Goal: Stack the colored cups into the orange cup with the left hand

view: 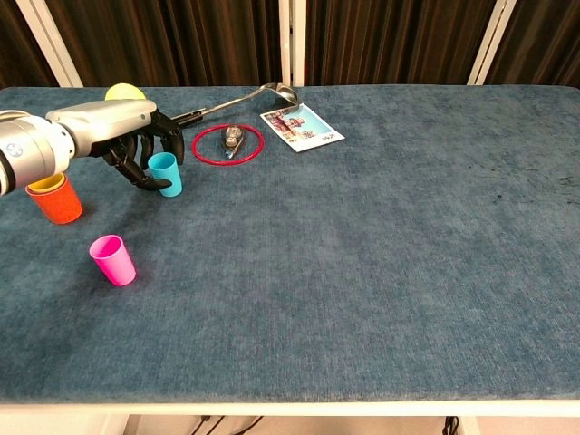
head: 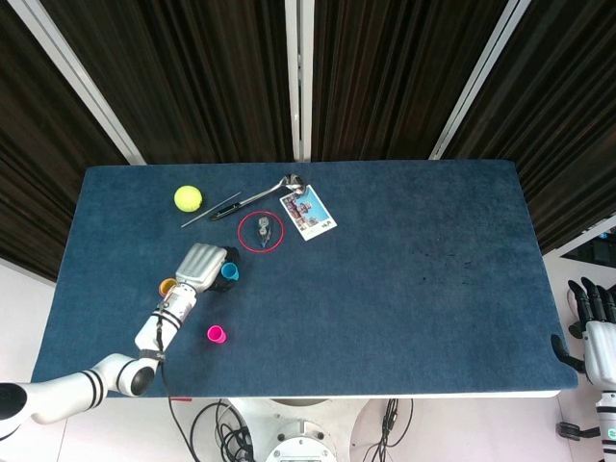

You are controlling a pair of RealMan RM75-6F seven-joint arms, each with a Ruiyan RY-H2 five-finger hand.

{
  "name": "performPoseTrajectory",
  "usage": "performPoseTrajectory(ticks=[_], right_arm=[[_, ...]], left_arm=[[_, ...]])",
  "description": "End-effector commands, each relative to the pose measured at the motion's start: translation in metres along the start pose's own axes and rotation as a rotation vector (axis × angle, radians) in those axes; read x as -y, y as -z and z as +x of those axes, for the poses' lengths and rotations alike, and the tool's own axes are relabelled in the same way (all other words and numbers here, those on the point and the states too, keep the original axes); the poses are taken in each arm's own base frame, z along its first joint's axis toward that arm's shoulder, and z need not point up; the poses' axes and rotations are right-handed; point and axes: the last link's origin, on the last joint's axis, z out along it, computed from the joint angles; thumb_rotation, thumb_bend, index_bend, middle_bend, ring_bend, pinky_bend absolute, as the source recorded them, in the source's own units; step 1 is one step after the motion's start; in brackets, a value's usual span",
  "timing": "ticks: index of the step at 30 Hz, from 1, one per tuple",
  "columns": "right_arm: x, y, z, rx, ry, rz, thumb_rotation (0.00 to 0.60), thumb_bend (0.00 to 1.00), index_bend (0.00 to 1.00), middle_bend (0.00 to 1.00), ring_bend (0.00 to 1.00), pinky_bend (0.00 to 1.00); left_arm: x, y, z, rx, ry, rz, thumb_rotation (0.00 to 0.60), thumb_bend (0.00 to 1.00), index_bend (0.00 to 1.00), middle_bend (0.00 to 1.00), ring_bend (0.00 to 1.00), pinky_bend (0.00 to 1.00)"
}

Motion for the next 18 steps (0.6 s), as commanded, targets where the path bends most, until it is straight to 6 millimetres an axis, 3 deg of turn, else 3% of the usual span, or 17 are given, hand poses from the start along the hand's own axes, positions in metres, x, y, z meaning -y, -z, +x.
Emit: performPoseTrajectory(ticks=[1,9,18], right_arm=[[0.0,0.0,0.0,0.002,0.0,0.0,0.6,0.28,0.0,0.0,0.0,0.0],[0.0,0.001,0.002,-0.001,0.003,0.0,0.6,0.28,0.0,0.0,0.0,0.0],[0.004,0.0,0.005,-0.007,0.008,0.016,0.6,0.28,0.0,0.0,0.0,0.0]], left_arm=[[0.0,0.0,0.001,-0.01,0.002,0.001,0.6,0.28,0.48,0.48,0.54,0.6],[0.002,0.011,0.019,-0.054,0.024,-0.006,0.6,0.28,0.48,0.49,0.54,0.6],[0.032,0.067,0.061,-0.075,0.081,0.074,0.6,0.28,0.48,0.49,0.54,0.6]])
